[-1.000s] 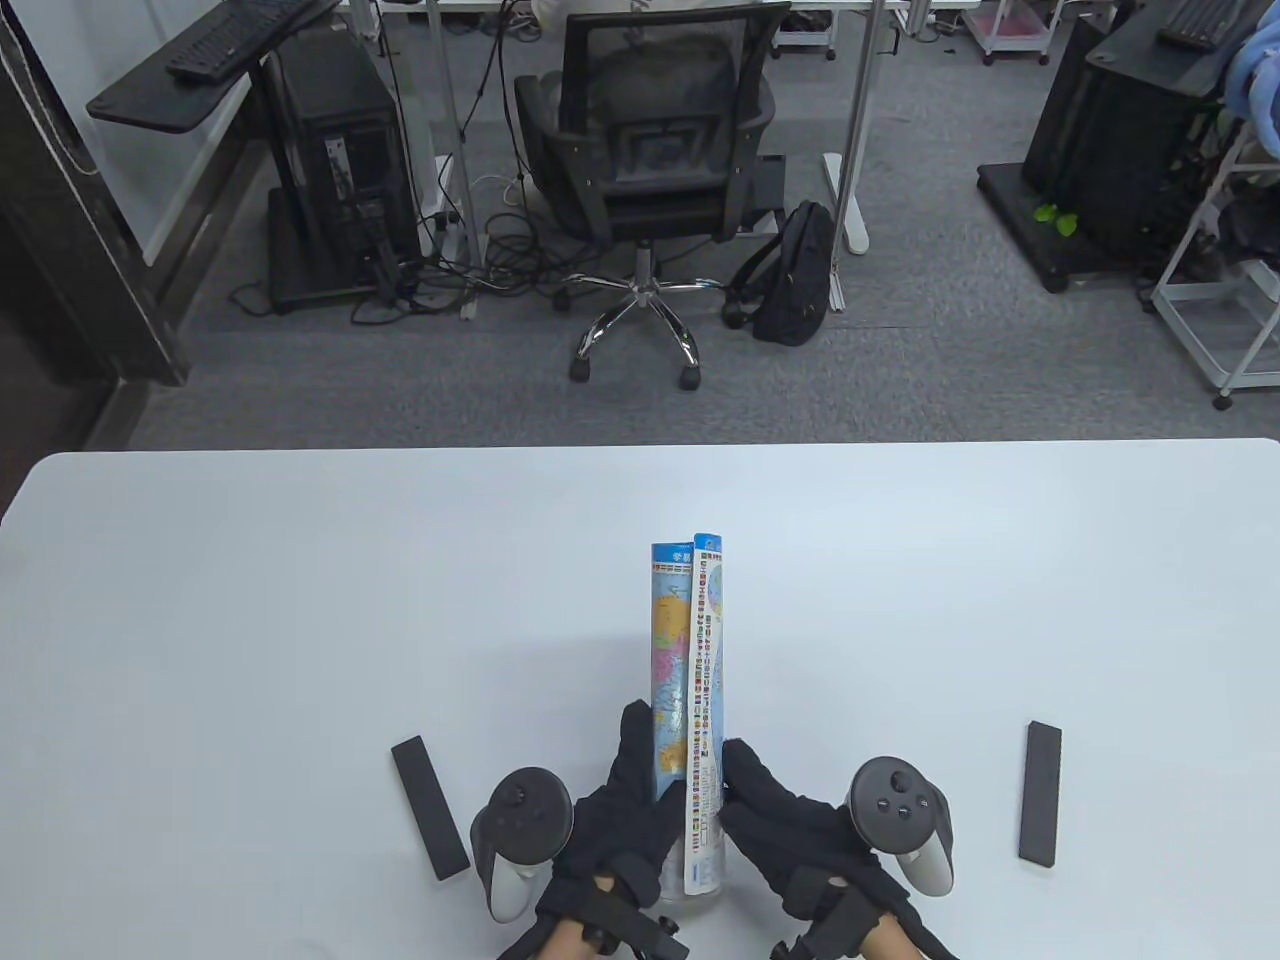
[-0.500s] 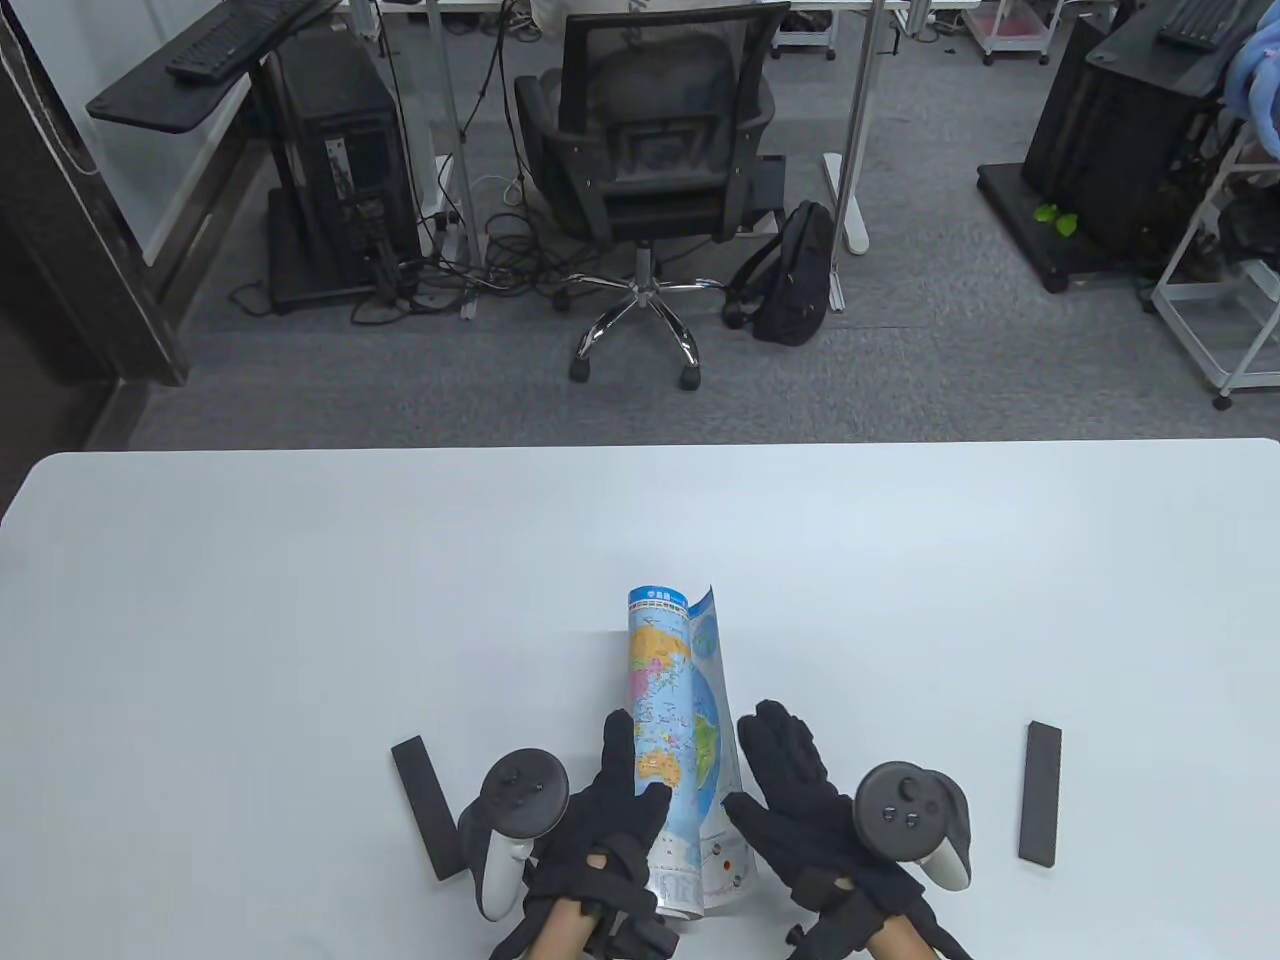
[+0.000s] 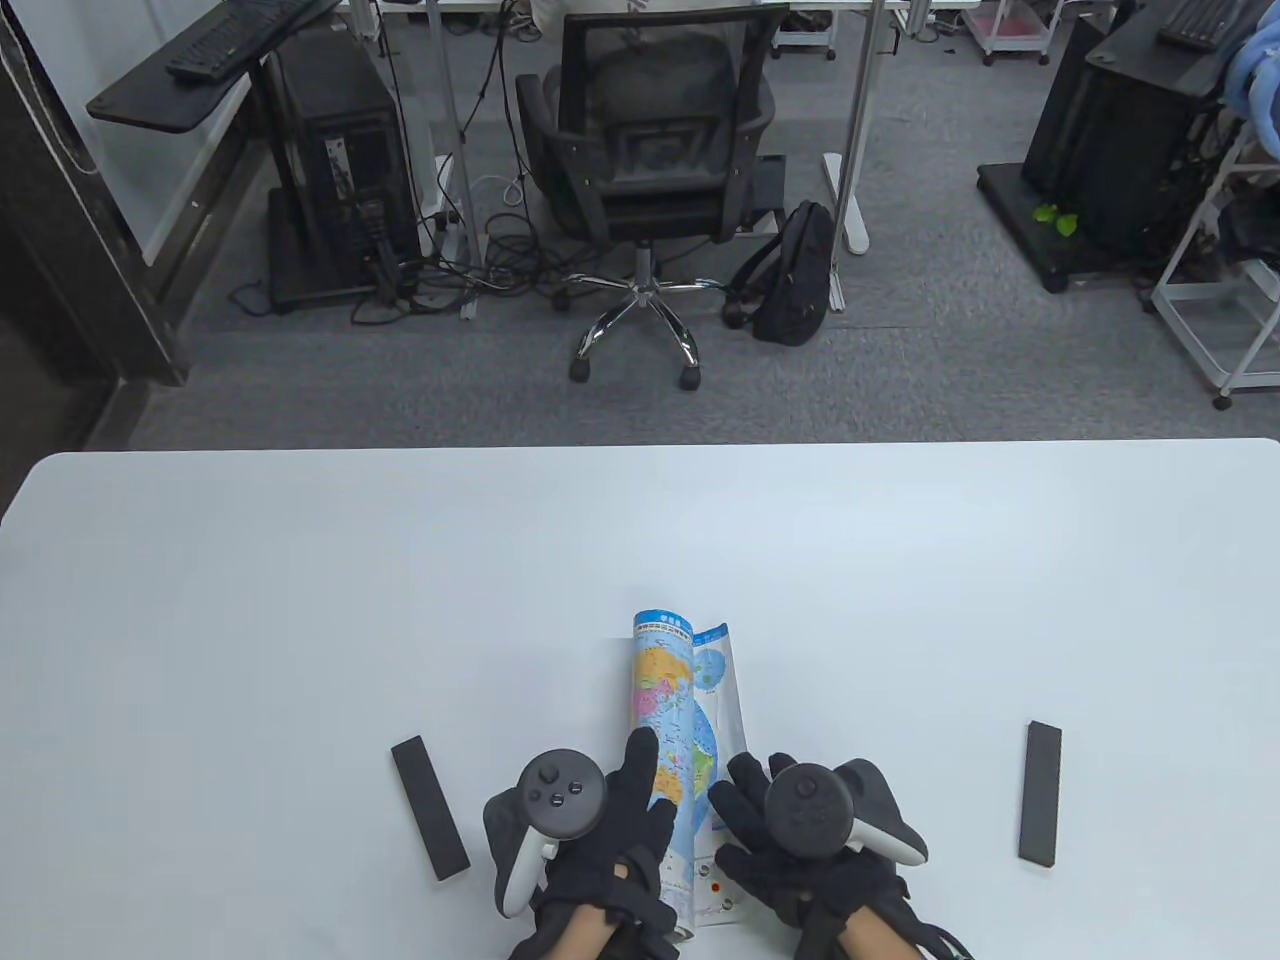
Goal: Unroll map and secure with paperweights
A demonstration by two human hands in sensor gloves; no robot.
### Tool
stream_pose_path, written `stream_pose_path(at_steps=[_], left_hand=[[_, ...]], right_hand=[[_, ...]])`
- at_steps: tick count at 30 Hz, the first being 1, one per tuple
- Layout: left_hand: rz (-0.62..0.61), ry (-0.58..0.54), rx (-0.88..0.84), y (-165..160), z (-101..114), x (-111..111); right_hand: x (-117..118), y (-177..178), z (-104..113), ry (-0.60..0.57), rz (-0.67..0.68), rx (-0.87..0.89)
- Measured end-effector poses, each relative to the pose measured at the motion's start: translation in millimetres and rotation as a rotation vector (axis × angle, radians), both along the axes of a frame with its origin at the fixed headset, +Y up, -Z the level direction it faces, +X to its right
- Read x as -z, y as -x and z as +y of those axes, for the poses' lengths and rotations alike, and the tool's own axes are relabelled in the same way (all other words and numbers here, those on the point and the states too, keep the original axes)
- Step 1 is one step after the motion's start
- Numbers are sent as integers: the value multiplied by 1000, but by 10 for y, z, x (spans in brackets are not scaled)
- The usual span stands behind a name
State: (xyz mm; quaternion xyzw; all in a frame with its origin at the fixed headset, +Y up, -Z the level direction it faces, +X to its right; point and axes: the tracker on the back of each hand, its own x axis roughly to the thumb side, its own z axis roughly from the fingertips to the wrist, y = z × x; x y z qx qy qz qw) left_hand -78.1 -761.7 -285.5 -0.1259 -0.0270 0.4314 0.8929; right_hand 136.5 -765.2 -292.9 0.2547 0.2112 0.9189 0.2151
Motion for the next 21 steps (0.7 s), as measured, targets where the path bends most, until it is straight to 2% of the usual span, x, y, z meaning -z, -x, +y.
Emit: stream_pose_path(at_steps=[6,12,14,17,21], left_hand=[[-5,-29,122,-40,47,-5],[-20,-105,361,-104,145,-33],[-50,-96,429,-123,137,-34],[-106,-20,485,-160,63,-22],[-115,13,511,-194,2,-1]], right_hand=[[20,25,-133,89,21,-91],[17,46,-148,85,26,-115],[17,50,-148,85,26,-116],[20,54,-151,83,26,-116],[22,60,-151,79,26,-117]])
